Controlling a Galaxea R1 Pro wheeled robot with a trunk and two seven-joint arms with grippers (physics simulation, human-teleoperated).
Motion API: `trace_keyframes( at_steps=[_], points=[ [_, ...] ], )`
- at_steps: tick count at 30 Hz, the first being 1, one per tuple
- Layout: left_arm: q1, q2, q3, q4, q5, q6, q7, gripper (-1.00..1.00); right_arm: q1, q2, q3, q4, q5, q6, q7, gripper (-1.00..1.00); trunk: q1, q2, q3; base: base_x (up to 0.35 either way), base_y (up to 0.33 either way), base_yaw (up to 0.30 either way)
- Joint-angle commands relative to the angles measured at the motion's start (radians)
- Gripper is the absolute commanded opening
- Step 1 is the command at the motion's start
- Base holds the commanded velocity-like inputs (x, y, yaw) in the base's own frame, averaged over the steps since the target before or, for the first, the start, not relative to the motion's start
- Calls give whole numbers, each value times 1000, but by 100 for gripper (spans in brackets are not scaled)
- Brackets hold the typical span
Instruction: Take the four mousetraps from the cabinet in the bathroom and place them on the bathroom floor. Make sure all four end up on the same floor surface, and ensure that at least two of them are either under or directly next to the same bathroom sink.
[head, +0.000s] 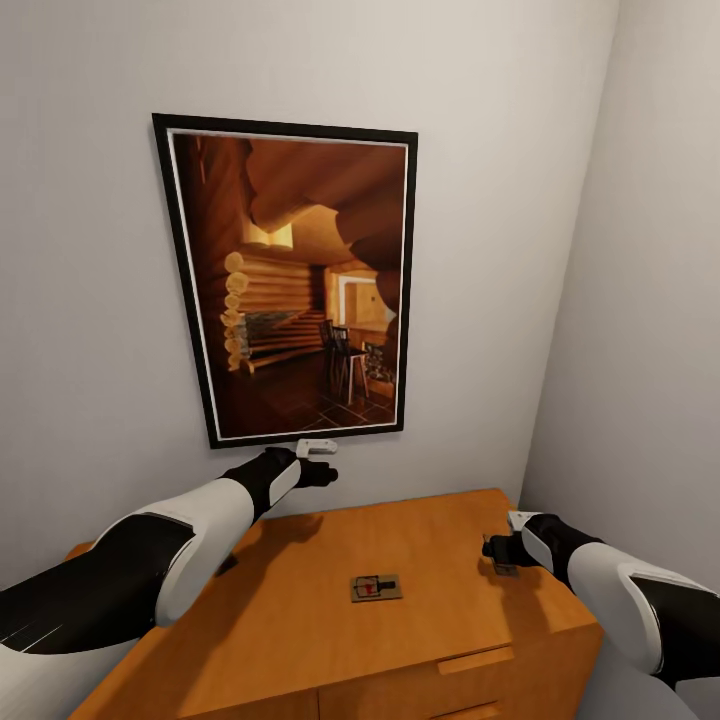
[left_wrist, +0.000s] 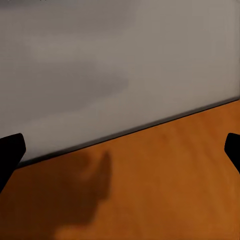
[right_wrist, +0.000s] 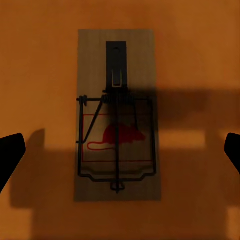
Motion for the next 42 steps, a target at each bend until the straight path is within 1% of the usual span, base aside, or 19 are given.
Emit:
trace_keyframes(
  at_steps=[1,31,42],
  points=[
    [0,0,-9,-1,9,4,-1,100,-1,0,-8,1,11,2,4,100,0,-1,0,0,0,0],
    [0,0,-9,-7,6,5,7,100,-1,-2,-8,1,12,0,4,100,0,-1,0,0,0,0],
    [0,0,-9,-6,6,6,6,100,-1,-3,-8,1,13,1,4,100,43,-78,-35,0,0,0]
  ],
)
